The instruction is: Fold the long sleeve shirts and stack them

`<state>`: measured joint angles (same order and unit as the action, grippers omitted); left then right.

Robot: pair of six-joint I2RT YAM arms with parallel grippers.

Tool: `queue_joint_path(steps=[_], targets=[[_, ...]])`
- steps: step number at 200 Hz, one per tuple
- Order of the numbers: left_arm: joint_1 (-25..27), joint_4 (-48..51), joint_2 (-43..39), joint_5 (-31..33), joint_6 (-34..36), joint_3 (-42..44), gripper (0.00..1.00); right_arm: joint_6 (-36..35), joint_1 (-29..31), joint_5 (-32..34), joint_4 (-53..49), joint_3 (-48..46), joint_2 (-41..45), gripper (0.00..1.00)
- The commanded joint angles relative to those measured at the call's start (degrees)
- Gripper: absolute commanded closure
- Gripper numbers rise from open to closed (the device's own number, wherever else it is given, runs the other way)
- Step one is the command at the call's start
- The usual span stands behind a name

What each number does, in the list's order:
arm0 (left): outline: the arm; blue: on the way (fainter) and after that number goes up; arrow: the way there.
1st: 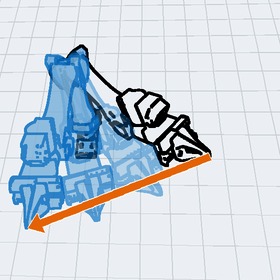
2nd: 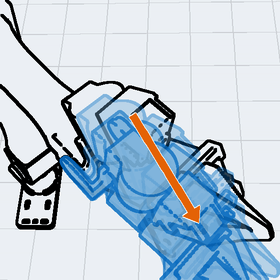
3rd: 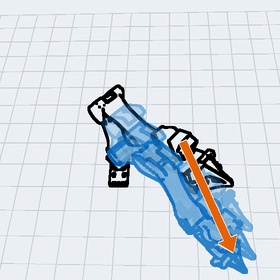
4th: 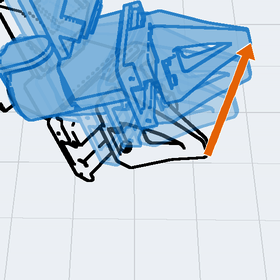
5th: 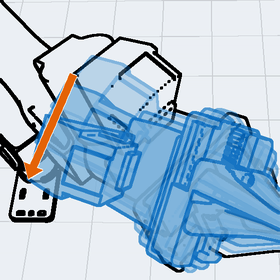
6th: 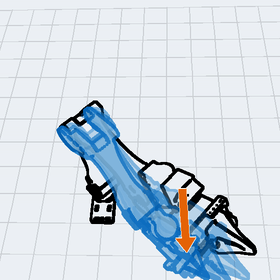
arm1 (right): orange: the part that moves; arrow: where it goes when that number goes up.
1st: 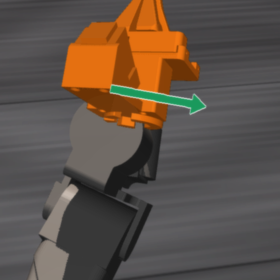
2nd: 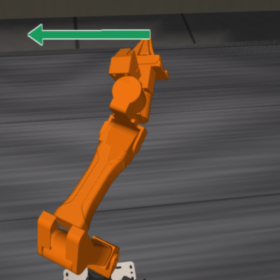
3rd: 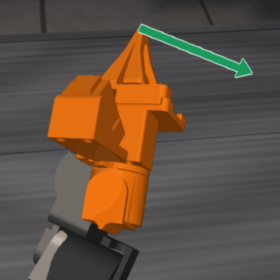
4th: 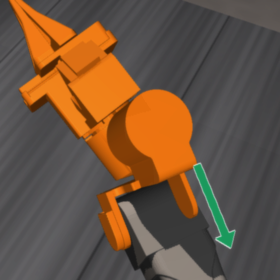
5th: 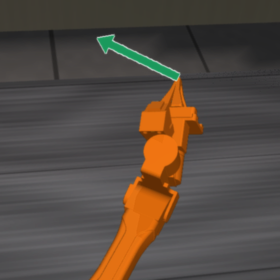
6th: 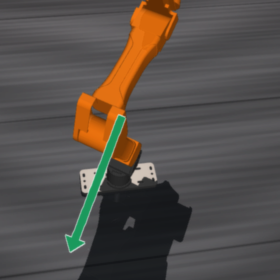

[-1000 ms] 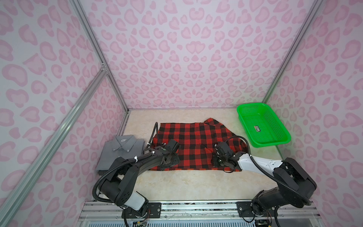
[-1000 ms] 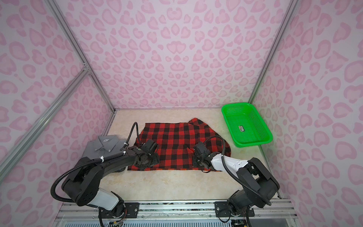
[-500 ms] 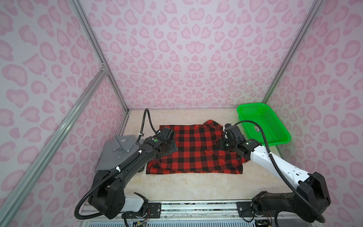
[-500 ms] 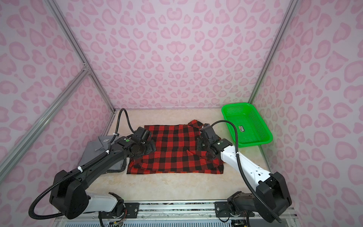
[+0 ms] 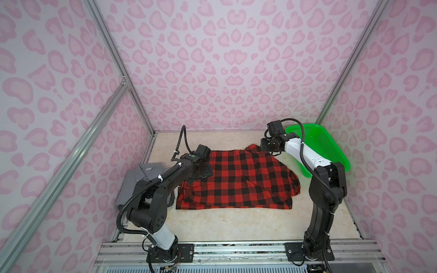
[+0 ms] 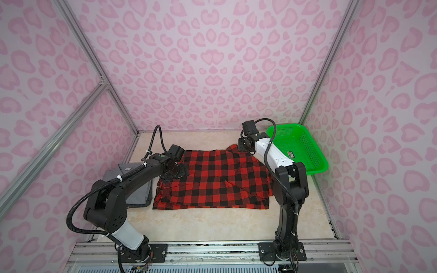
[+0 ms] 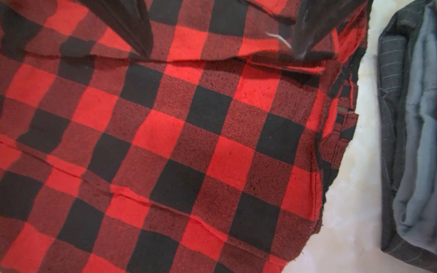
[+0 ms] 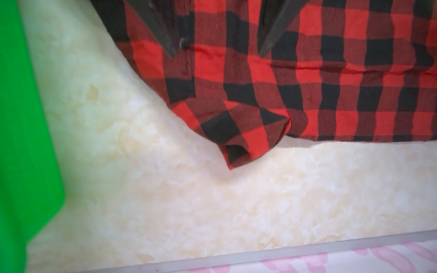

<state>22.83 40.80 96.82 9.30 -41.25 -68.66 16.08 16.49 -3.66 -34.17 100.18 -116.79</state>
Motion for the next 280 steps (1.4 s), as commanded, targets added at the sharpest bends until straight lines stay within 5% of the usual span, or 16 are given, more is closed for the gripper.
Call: queue_joint_path(steps=[1,71,103,151,202,248,280], targets=[[-0.76,-2.14,2.33,-1.47,1.0,-0.78,0.07,-5.29,0.12,-1.54,-2.3,5.74,-6.57,0.46],[-1.38,-5.4,6.23,-3.64,1.0,0.96,0.07,-9.23,0.03,-2.32,-1.55,14.97,-19.45,0.45],[-1.33,-7.63,7.16,-5.31,0.25,3.7,0.07,-8.29,0.03,-4.24,-2.08,15.01,-21.68,0.54],[-1.38,-9.92,6.94,-6.05,-0.31,7.98,0.08,-6.32,0.09,-6.94,2.48,9.21,-15.69,1.0],[-1.36,-11.59,5.78,-5.83,-0.84,11.47,0.08,-2.07,3.96,-3.59,11.47,-9.29,3.5,1.0],[-1.38,-12.37,5.17,-5.85,-1.0,13.17,0.08,4.01,21.68,12.09,15.99,-37.12,20.82,1.0],[-1.45,-12.97,5.14,-6.18,-0.97,13.47,0.08,14.95,31.92,8.78,18.17,-50.02,25.49,0.99]])
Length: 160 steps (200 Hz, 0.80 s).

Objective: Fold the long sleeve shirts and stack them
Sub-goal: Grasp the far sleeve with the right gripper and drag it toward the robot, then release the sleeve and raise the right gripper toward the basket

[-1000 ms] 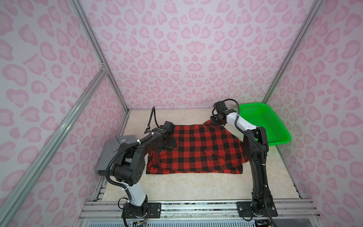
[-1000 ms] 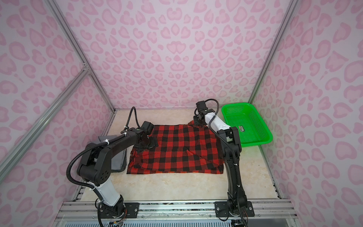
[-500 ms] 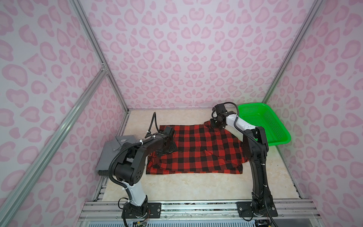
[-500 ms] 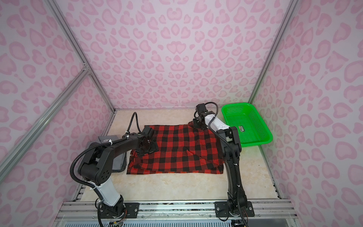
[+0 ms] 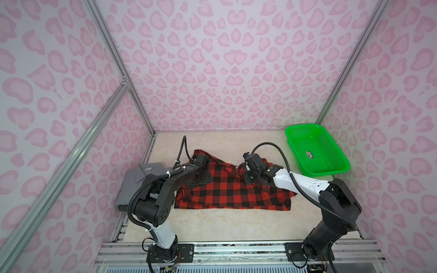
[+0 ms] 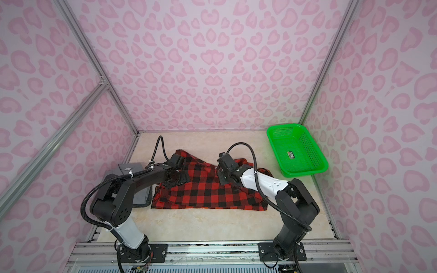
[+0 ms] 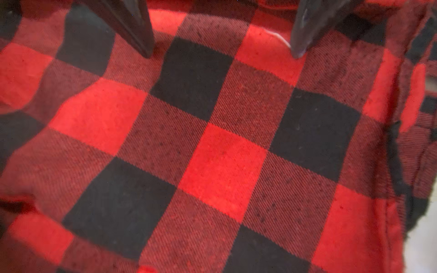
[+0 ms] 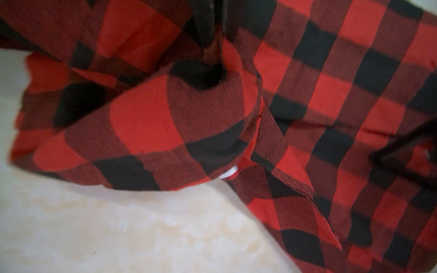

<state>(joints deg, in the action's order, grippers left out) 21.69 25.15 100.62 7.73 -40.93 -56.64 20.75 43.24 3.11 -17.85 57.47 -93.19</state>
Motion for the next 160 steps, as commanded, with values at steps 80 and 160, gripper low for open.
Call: queue_joint_path(steps=[80,160], targets=[[-0.34,2.36,-1.0,-5.18,-1.93,3.44,0.08,12.48,3.44,11.27,-16.73,0.31,14.31,0.43],[-0.42,1.92,-0.92,-5.35,-2.13,4.34,0.08,15.79,-24.11,-11.15,-8.67,2.65,1.54,0.39]])
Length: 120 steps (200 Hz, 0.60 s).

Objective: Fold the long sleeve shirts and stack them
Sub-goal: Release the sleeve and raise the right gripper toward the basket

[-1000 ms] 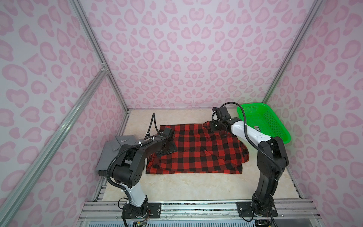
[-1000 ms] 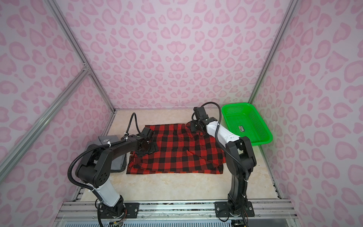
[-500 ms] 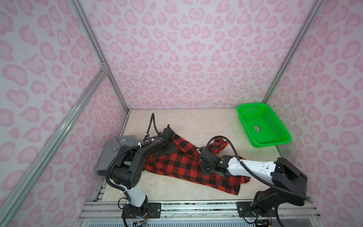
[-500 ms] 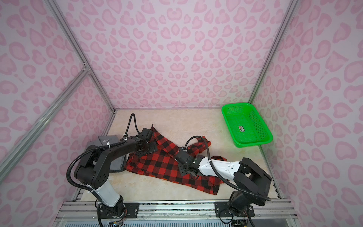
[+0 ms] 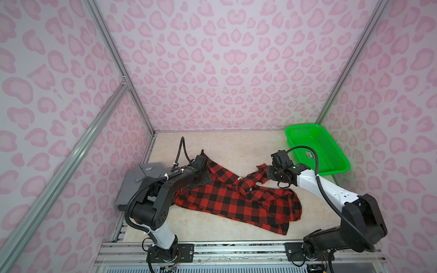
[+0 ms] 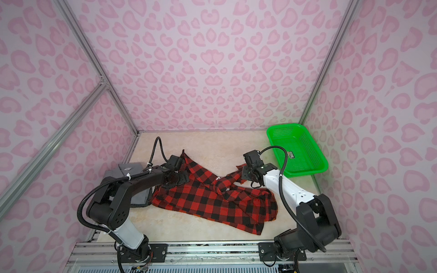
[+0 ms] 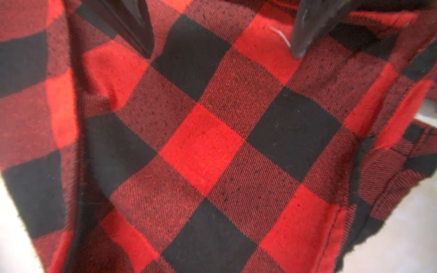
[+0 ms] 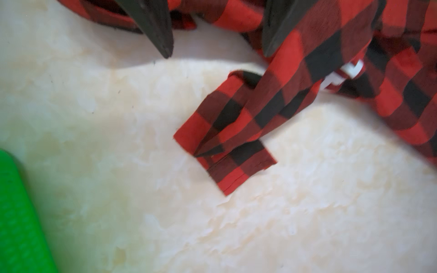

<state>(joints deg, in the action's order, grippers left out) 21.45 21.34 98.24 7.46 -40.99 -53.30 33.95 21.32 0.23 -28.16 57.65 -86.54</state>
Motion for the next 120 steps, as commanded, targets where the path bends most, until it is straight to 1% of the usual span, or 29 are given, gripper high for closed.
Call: queue_joint_path(steps=[1,15,41,62,74,89,97,103,105,106,111,120], targets=[[-0.18,5.73,1.45,-5.09,-2.07,1.0,0.08,2.8,-2.3,-8.39,1.8,2.78,-5.74,0.39],[-0.18,5.66,1.17,-4.93,-2.16,1.17,0.08,3.61,-2.82,-9.89,2.97,4.11,-9.12,0.39],[-0.14,5.33,1.06,-4.94,-2.11,1.79,0.08,6.11,-2.92,-12.69,6.45,4.84,-12.43,0.39],[-0.17,4.89,1.58,-5.16,-2.11,2.23,0.08,7.56,-3.05,-12.55,10.73,4.87,-13.87,0.39],[-0.17,4.65,2.08,-5.48,-2.1,2.22,0.08,7.66,-3.03,-12.69,11.52,5.98,-15.64,0.4],[-0.18,4.54,2.4,-5.65,-2.16,2.23,0.08,6.87,-3.22,-14.53,11.42,8.49,-18.7,0.49],[-0.18,4.32,2.33,-5.63,-2.12,2.37,0.08,6.5,-3.23,-14.68,11.29,9.62,-19.95,0.56],[-0.18,4.37,2.25,-5.59,-2.14,2.45,0.08,5.97,-3.35,-14.95,11.29,10.52,-20.51,0.64],[-0.18,4.4,2.25,-5.48,-2.16,2.42,0.08,5.7,-3.39,-15.11,11.21,10.96,-20.65,0.69],[-0.18,4.4,2.19,-5.46,-2.12,2.41,0.08,5.7,-3.39,-15.11,11.21,10.96,-20.65,0.69],[-0.18,4.49,2.07,-5.28,-2.12,2.41,0.08,5.18,-3.48,-15.42,11.12,11.76,-20.71,0.79],[-0.18,4.57,1.81,-5.1,-2.06,2.5,0.08,4.49,-3.57,-15.44,10.67,13.09,-20.24,0.88]])
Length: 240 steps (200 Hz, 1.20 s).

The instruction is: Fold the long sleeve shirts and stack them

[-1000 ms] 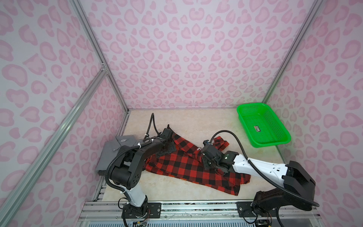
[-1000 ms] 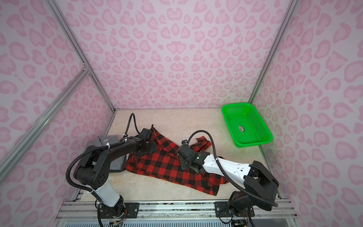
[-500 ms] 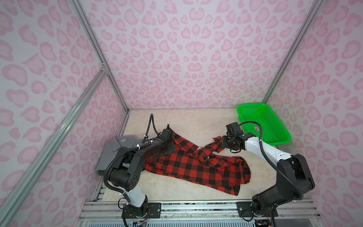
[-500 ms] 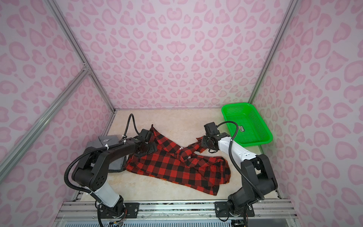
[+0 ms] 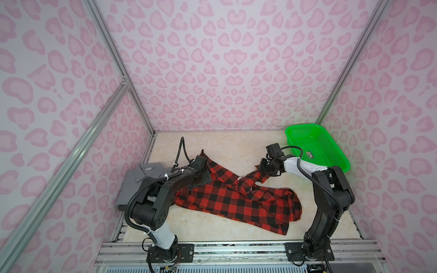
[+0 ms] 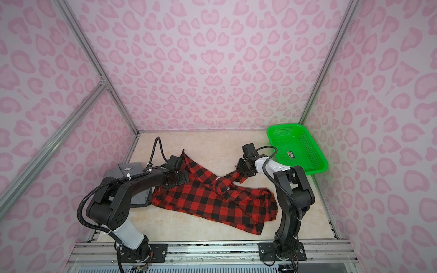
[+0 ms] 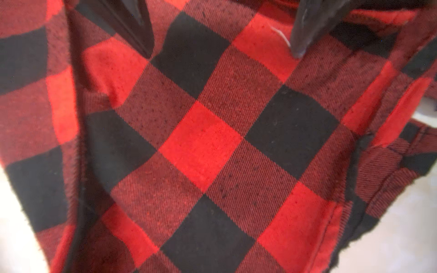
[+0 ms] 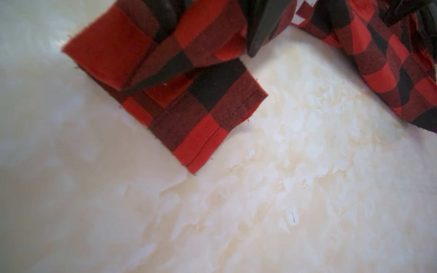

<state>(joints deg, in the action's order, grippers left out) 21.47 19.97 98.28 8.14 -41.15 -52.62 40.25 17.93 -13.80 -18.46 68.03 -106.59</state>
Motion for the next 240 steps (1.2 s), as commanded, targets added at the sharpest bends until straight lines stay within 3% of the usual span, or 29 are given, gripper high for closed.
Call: queue_joint_path(steps=[1,17,49,92,122,147,193,240], targets=[[-0.2,6.0,1.75,-5.68,-1.87,1.82,0.08,-1.87,-0.22,-1.36,0.97,2.89,-0.11,0.89],[-0.18,6.13,1.56,-5.59,-1.75,2.04,0.08,-4.24,-0.23,-0.82,-0.25,5.9,2.05,1.0],[-0.29,5.83,1.82,-6.09,-1.89,2.53,0.08,-11.04,-0.22,2.53,-2.2,11.66,7.23,1.0],[-0.29,4.32,2.96,-7.99,-2.73,4.69,0.08,-19.49,-0.35,3.66,7.92,12.71,12.67,1.0],[-0.25,3.39,2.98,-9.64,-3.46,7.34,0.08,-19.97,-1.75,-5.71,16.67,12.72,12.93,1.0],[-0.21,2.6,1.17,-10.91,-4.57,10.14,0.08,-20.5,-1.45,-13.5,18.08,14.67,12.04,1.0],[0.01,3.49,-2.8,-11.92,-5.76,12.8,0.08,-28.79,-0.62,2.09,-1.54,28.37,2.81,0.99],[0.88,4.07,-8.87,-11.76,-8.7,16.88,0.08,-40.41,6.67,17.03,-0.9,33.62,0.56,1.0]])
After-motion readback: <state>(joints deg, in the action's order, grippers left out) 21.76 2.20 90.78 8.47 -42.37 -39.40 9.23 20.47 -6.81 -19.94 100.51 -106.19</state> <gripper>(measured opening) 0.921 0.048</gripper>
